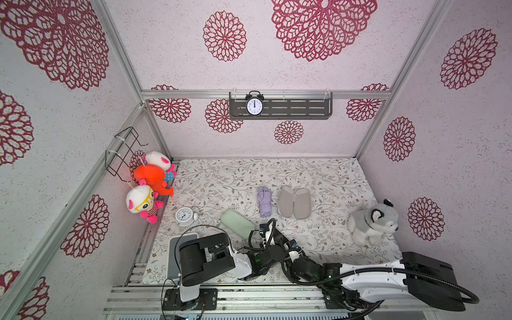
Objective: Put umbrellas into zippered umbrella sleeves
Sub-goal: Zip the zipper on the umbrella sleeve.
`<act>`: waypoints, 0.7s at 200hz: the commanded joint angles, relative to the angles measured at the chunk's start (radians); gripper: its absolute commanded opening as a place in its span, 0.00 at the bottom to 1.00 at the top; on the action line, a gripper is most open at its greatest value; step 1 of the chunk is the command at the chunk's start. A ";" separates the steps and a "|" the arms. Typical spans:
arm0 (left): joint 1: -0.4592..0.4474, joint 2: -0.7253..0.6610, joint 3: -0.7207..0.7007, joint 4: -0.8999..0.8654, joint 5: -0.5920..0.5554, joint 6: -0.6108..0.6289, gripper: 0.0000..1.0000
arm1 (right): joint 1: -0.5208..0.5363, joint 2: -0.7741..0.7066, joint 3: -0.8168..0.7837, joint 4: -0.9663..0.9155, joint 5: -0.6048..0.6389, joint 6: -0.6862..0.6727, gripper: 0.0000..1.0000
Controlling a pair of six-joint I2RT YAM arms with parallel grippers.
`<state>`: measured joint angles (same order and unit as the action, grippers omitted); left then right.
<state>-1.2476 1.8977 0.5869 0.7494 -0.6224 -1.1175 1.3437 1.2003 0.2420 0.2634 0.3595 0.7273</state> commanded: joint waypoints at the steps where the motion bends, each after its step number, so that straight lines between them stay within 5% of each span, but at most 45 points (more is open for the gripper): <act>1: -0.047 0.185 -0.084 -0.414 0.377 -0.047 0.13 | 0.002 0.067 0.103 0.426 -0.142 -0.139 0.00; 24: -0.041 0.190 -0.093 -0.388 0.390 -0.051 0.13 | -0.033 0.056 0.054 0.550 -0.167 -0.147 0.00; 47: -0.038 0.186 -0.097 -0.372 0.399 -0.048 0.13 | -0.035 0.062 0.108 0.454 -0.143 -0.183 0.00; 83: 0.037 0.035 -0.160 -0.321 0.394 0.017 0.18 | -0.041 0.008 0.125 0.220 -0.062 -0.135 0.39; 140: 0.147 -0.283 -0.009 -0.569 0.391 0.270 0.25 | -0.219 -0.338 0.000 -0.196 0.055 -0.001 0.47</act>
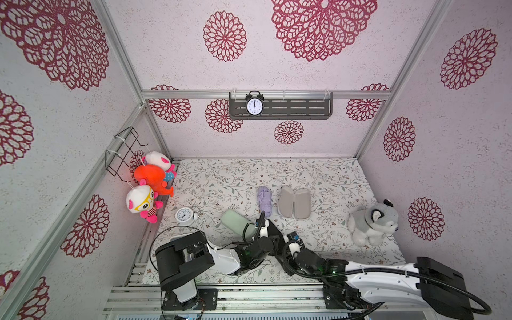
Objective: Put umbrellas into zippered umbrella sleeves
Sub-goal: Zip the zipper on the umbrella sleeve, then pick up the umbrella from the center of the board.
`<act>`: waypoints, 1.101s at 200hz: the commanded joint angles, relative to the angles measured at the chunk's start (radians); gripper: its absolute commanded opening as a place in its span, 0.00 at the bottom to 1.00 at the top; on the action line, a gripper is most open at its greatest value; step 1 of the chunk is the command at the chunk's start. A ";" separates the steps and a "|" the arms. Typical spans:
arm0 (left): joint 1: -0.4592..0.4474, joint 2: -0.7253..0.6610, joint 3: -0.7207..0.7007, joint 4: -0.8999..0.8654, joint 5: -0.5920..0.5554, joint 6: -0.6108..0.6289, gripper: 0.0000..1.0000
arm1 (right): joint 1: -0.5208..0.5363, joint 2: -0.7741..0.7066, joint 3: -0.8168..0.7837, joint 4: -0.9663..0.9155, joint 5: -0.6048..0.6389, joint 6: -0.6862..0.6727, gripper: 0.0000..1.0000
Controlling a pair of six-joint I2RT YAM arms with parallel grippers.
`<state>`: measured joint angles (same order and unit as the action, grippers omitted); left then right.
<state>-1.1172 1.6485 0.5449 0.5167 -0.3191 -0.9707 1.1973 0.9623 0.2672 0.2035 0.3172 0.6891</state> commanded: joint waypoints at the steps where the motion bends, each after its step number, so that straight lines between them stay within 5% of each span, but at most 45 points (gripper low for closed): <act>1: 0.017 -0.037 0.036 -0.340 0.085 0.125 0.25 | -0.074 -0.104 -0.026 -0.140 0.099 0.037 0.47; 58: 0.023 -0.276 0.033 -0.460 0.016 0.169 0.38 | -0.124 -0.202 0.010 -0.184 0.131 -0.030 0.50; 88: 0.018 -0.366 -0.024 -0.566 0.090 0.122 0.22 | -0.267 -0.160 0.067 -0.123 0.021 -0.120 0.54; 147: -0.037 -0.126 -0.018 -0.403 0.203 0.085 0.10 | -0.586 0.035 0.244 -0.038 -0.265 -0.238 0.69; 220: -0.128 0.095 0.169 -0.285 0.260 0.093 0.07 | -0.728 0.173 0.339 0.027 -0.392 -0.256 0.70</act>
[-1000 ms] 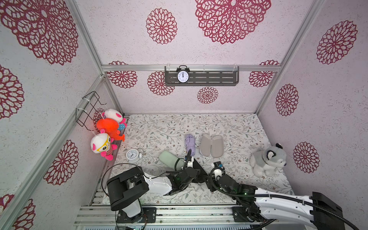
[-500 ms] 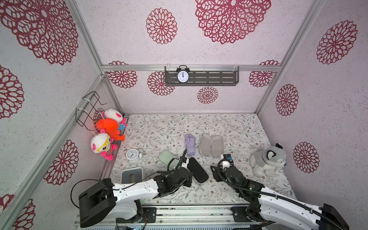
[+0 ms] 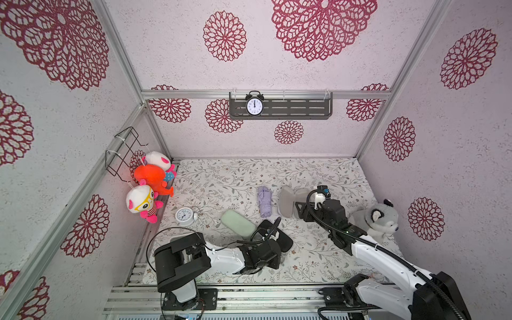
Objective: Put umbrellas into zippered umbrella sleeves
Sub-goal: Pick up the umbrella from the center of the board.
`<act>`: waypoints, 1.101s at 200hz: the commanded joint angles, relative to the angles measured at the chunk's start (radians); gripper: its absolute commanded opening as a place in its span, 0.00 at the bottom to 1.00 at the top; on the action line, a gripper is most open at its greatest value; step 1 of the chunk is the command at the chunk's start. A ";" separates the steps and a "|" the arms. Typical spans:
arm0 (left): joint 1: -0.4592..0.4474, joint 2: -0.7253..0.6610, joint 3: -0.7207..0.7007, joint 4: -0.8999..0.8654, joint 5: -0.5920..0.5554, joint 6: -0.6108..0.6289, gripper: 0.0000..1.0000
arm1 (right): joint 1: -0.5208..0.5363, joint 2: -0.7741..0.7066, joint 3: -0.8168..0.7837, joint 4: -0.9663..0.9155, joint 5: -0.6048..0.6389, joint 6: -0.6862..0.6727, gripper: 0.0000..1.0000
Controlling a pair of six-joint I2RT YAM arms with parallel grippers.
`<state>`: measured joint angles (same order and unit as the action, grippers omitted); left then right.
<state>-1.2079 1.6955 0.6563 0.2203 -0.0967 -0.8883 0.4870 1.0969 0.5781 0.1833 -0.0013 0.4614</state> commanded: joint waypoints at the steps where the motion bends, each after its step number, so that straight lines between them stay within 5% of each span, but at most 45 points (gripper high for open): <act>1: -0.038 0.050 0.060 0.011 0.039 0.011 0.07 | -0.018 0.040 0.029 0.049 -0.074 -0.030 0.70; 70: 0.018 0.150 0.161 0.045 0.012 0.087 0.07 | -0.022 0.104 0.006 0.135 -0.156 -0.028 0.71; 106: 0.005 0.218 0.272 0.026 0.094 0.137 0.07 | -0.021 0.108 -0.010 0.144 -0.142 -0.044 0.72; 129: 0.007 0.140 0.222 0.084 0.120 0.133 0.07 | -0.024 0.115 0.006 0.138 -0.130 -0.069 0.74; 161: 0.052 -0.158 0.175 -0.114 -0.049 0.233 0.38 | -0.083 0.133 0.020 0.218 -0.167 -0.059 0.77; 170: 0.086 -0.226 0.168 -0.146 -0.055 0.249 0.49 | -0.109 0.139 0.016 0.253 -0.186 -0.045 0.96; 181: 0.137 -0.284 0.167 -0.185 -0.069 0.258 0.61 | -0.140 0.151 0.021 0.275 -0.219 -0.045 0.99; 207: 0.306 -0.312 0.206 -0.286 -0.117 0.266 0.90 | -0.203 0.190 0.050 0.259 -0.225 -0.034 0.99; 220: 0.390 -0.257 0.267 -0.353 -0.147 0.270 0.94 | -0.225 0.216 0.052 0.262 -0.204 -0.031 0.99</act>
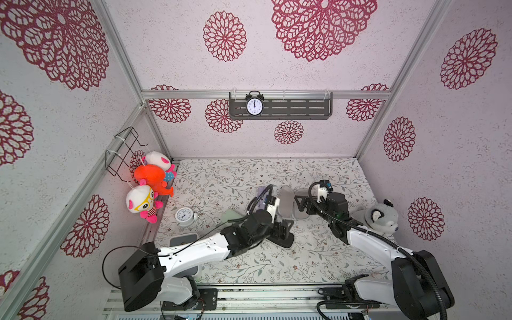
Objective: Put umbrellas into zippered umbrella sleeves
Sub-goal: Pick up the umbrella from the center of the board.
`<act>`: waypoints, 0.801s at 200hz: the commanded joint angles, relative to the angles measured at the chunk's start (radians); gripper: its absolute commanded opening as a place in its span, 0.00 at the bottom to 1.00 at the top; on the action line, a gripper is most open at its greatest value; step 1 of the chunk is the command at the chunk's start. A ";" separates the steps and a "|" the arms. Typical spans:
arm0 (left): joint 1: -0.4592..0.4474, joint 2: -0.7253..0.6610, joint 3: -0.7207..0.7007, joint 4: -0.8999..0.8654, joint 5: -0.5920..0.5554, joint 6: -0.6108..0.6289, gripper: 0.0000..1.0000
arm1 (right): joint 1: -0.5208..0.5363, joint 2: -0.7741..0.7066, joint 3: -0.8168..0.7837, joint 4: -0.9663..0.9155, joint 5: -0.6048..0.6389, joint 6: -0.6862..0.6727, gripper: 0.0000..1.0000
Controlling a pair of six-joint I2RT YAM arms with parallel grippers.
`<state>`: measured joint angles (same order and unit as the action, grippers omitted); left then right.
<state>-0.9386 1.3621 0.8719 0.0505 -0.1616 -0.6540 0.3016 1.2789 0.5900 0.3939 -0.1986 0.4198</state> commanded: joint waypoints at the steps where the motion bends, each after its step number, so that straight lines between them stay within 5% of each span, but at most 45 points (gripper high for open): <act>1: 0.125 0.083 0.056 -0.188 -0.084 0.037 0.94 | -0.041 0.037 0.041 0.051 -0.004 0.011 0.99; 45: 0.281 0.460 0.384 -0.380 -0.026 0.067 0.90 | -0.066 0.098 0.055 0.035 0.023 -0.004 0.99; 131: 0.288 0.818 0.706 -0.562 0.009 0.092 0.84 | -0.071 0.098 0.019 0.056 0.020 -0.031 0.99; 160: 0.277 0.890 0.767 -0.596 0.048 0.096 0.72 | -0.071 0.102 0.005 0.062 0.023 -0.030 0.99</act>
<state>-0.6525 2.1990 1.6051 -0.4770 -0.1440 -0.5827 0.2371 1.3884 0.6033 0.4118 -0.1799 0.4099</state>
